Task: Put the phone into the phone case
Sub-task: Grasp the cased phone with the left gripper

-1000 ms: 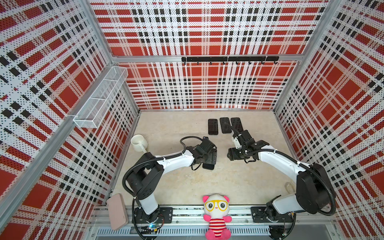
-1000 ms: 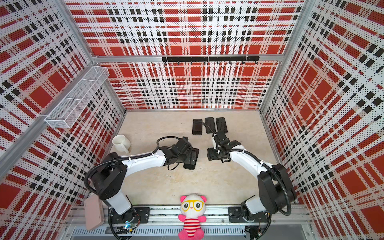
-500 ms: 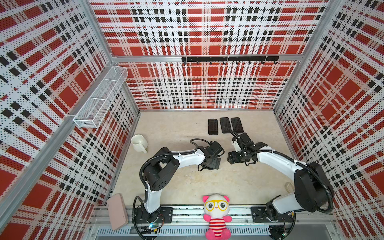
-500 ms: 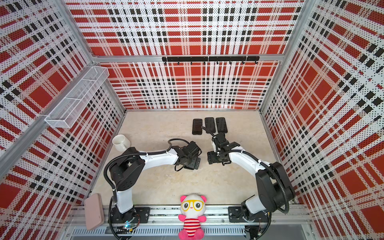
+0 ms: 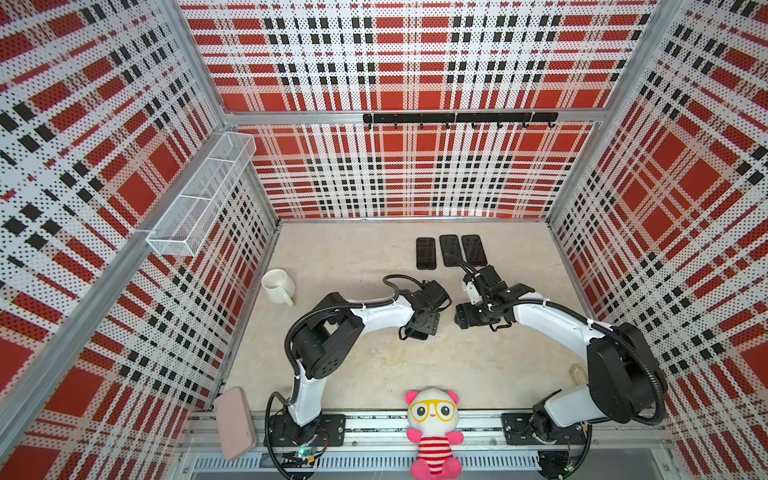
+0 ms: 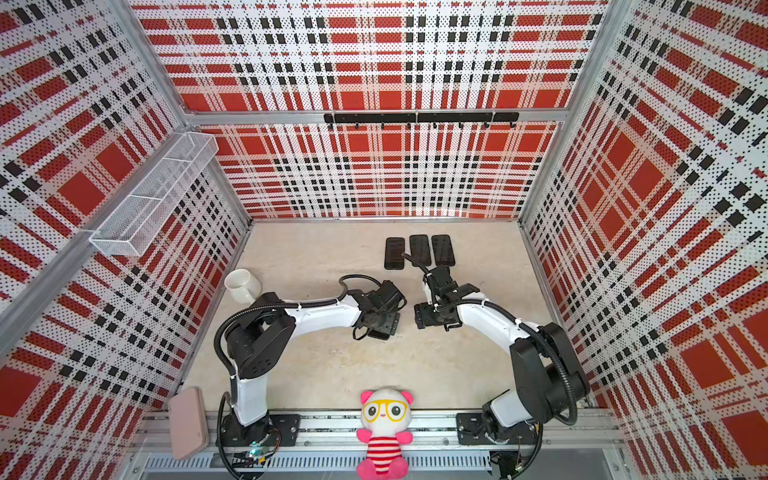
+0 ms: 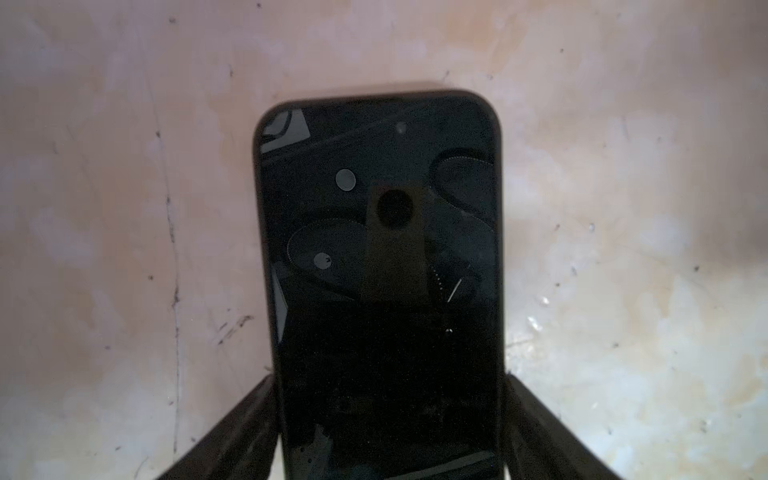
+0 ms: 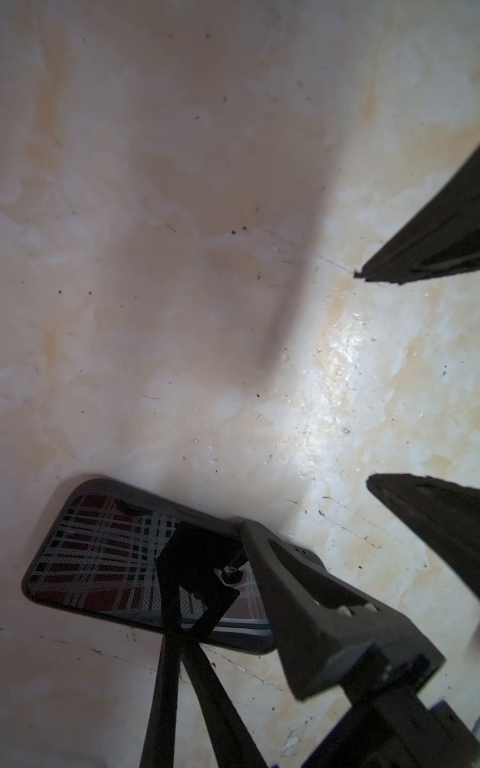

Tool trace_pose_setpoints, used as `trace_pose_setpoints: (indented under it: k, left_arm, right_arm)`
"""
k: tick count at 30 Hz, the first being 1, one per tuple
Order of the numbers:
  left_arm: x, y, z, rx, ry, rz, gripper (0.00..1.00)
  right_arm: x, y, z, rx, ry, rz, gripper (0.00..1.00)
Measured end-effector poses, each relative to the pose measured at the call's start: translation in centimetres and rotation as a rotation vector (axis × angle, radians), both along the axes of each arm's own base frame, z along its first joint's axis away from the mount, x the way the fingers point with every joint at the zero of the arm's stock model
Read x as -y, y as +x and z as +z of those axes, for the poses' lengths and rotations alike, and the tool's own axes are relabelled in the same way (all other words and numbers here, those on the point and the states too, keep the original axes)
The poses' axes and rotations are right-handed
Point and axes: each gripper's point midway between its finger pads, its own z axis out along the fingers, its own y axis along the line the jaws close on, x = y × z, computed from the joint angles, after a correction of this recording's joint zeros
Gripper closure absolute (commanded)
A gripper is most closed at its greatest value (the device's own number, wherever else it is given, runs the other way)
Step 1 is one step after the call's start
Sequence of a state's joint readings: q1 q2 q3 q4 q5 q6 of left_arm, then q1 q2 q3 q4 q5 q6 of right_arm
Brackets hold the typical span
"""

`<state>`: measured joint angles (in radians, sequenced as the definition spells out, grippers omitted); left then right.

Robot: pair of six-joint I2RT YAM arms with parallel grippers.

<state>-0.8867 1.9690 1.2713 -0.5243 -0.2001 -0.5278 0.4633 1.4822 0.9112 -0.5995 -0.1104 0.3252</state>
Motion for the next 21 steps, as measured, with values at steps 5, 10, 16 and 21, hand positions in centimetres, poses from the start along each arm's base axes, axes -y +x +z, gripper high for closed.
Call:
trace_pose_setpoints:
  k: [5, 10, 16, 21]
  left_arm:
    - [0.0, 0.0, 0.1, -0.006, 0.005, 0.003, 0.32]
    - [0.0, 0.1, 0.2, -0.01, 0.01, 0.004, 0.32]
    - [-0.4, 0.7, 0.3, -0.027, -0.008, 0.008, 0.33]
    - [-2.1, 2.9, 0.7, -0.026, -0.024, 0.062, 0.33]
  right_arm:
    - [0.1, 0.1, 0.0, 0.002, -0.004, -0.004, 0.25]
    - [0.2, 0.4, 0.1, 0.014, -0.009, -0.017, 0.25]
    - [0.1, 1.2, 1.5, 0.081, 0.024, -0.042, 0.24]
    - [0.2, 1.9, 4.5, 0.186, 0.06, -0.06, 0.23]
